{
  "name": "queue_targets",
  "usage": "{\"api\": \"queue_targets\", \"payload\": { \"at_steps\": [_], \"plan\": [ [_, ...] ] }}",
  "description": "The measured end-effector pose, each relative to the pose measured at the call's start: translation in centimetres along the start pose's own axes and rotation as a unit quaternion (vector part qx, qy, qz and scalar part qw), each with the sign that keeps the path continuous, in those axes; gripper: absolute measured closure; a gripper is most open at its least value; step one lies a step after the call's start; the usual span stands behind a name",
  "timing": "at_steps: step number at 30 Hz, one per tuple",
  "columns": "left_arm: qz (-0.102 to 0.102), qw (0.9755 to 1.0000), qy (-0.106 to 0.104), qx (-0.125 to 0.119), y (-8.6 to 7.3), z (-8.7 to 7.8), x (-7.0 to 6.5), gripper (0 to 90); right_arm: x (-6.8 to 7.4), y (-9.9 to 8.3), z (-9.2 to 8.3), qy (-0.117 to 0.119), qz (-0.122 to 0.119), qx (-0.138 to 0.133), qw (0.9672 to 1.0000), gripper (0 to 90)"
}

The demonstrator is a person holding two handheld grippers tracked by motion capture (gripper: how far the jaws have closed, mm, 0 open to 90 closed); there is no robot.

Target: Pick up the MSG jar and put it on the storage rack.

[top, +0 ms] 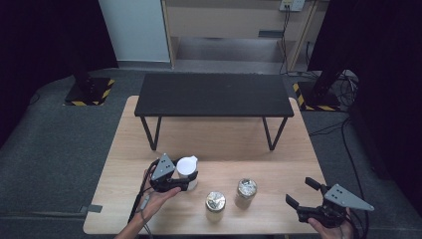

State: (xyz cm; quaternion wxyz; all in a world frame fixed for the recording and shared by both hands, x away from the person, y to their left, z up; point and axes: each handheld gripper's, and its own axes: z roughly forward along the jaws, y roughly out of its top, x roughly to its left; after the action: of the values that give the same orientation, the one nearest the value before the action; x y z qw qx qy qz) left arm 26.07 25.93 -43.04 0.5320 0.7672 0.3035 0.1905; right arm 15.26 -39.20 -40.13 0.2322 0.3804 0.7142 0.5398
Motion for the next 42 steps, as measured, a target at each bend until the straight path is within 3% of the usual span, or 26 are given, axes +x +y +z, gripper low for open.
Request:
{"api": "queue_targets", "payload": {
  "at_steps": [5,18,35,39,42],
  "plan": [
    [-0.011,0.9999,-0.008,-0.003,-0.1,0.0,0.4,29.4,0.0,0.0,0.0,0.000,0.000,0.000,1.0000,7.2],
    [-0.004,0.9998,-0.017,0.001,0.6,-0.4,0.8,29.5,0.0,0.0,0.0,0.000,0.000,0.000,1.0000,7.4],
    [0.029,0.9985,-0.047,0.000,4.7,-2.8,2.4,29.6,0.0,0.0,0.1,0.000,-0.001,0.000,1.0000,7.4],
    [0.023,0.9981,-0.057,-0.004,5.6,-3.4,3.1,29.6,0.0,0.0,0.1,0.000,-0.001,0.000,1.0000,7.5],
    [0.031,0.9976,-0.062,-0.004,6.7,-3.8,3.4,29.6,0.0,0.0,0.1,0.000,-0.001,0.000,1.0000,7.5]
  ]
}}
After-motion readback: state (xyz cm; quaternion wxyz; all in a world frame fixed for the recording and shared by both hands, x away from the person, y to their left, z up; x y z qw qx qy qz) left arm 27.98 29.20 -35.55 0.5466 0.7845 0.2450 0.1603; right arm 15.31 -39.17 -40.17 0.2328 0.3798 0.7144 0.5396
